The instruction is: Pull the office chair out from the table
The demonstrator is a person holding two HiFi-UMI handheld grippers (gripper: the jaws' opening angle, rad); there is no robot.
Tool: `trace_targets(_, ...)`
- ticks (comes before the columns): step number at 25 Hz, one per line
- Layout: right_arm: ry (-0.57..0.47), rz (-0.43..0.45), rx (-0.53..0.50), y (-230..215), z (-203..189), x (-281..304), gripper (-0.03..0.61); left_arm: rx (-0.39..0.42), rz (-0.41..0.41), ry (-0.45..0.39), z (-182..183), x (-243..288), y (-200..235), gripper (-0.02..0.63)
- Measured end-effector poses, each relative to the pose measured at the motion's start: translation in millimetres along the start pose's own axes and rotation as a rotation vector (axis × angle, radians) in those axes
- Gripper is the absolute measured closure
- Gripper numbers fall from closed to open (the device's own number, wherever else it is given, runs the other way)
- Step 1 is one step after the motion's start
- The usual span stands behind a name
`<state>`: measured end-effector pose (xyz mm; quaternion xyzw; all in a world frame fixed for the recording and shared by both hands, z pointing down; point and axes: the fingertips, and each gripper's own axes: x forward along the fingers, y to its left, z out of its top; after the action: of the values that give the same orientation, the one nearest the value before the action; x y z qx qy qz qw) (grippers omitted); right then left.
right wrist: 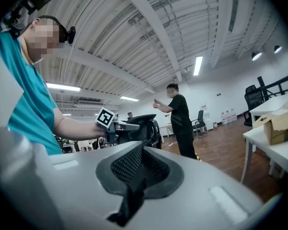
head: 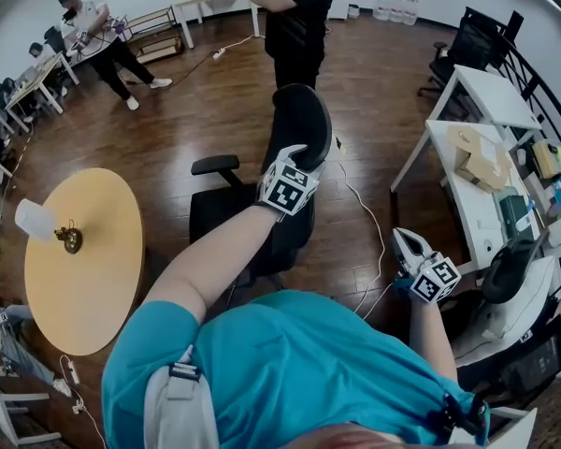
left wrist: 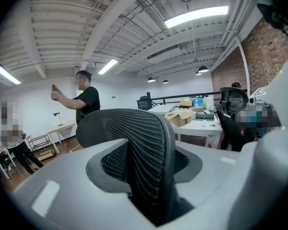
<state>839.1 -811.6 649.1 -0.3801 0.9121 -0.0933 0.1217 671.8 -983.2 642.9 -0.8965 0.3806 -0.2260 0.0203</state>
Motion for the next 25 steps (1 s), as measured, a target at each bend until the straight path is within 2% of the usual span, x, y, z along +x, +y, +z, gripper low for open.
trace_targets(13,-0.025,-0.073,0.007,-22.1,-6.3,-40.3,0.580,0.010,-0.048,0.033,24.9,66.9,-33.9,0.431)
trace_targets(25,-0.036,-0.137,0.030,-30.9,-11.2,-67.5,0.580,0.056,-0.080,0.073,52.3,125.4,-65.8,0.434)
